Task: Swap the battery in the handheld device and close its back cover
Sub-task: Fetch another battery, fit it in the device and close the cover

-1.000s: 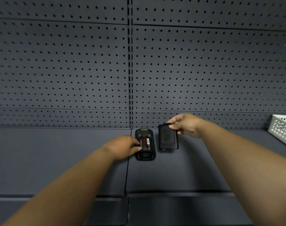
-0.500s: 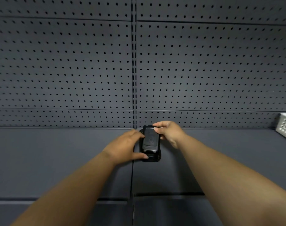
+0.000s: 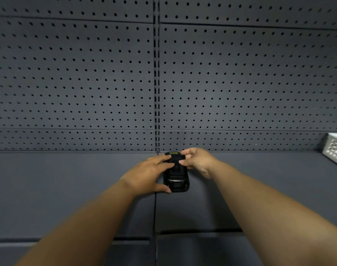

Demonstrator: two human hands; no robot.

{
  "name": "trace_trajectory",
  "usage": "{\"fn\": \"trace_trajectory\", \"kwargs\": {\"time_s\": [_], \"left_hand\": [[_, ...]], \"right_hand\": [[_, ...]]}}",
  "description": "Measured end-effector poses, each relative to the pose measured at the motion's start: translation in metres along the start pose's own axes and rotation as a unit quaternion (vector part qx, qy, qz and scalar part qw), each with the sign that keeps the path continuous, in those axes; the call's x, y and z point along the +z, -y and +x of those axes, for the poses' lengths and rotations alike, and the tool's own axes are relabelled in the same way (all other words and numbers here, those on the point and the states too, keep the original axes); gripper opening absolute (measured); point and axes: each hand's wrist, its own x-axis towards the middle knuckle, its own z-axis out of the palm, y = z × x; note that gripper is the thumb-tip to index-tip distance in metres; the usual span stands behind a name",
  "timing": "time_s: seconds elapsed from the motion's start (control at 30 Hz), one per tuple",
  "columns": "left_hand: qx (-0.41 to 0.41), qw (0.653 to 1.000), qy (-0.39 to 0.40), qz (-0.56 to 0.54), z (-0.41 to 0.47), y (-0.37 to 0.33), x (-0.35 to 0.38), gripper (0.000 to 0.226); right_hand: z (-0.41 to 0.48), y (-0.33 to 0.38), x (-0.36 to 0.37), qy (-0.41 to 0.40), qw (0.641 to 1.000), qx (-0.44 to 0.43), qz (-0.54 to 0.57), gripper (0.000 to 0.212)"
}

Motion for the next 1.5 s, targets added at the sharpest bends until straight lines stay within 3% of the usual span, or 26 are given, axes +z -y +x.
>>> {"fn": "trace_trajectory", "kwargs": {"time_s": [0.6,0.8,0.93,1.1,1.23,1.37,1.5], "left_hand": [[0.017,0.997,0.077,-0.022,0.009,0.004,0.001,0.072],[0.013,0.994,0.103,-0.026,0.010,0.004,0.003,0.068],[0.008,0.994,0.106,-0.026,0.013,0.004,0.002,0.068],[0.009,0.994,0.111,-0.022,0.014,0.004,0.001,0.068],[0.009,0.994,0.110,-0.019,0.013,0.003,0.001,0.069],[0.006,0.993,0.112,-0.023,0.013,0.003,0.001,0.068],[0.004,0.994,0.109,-0.030,0.012,0.002,0.001,0.068]], "right_hand": [[0.003,-0.011,0.001,-0.007,0.997,0.009,-0.070,0.041],[0.000,-0.006,0.000,-0.001,0.984,-0.021,-0.178,0.044],[-0.004,-0.002,-0.002,0.008,0.962,-0.050,-0.268,0.049],[-0.008,0.004,-0.005,0.031,0.890,-0.066,-0.449,0.053],[-0.007,0.008,-0.004,0.041,0.855,-0.067,-0.513,0.054],[-0.007,0.010,-0.002,0.028,0.844,-0.071,-0.531,0.052],[-0.008,0.009,0.002,0.013,0.861,-0.062,-0.505,0.050]]}}
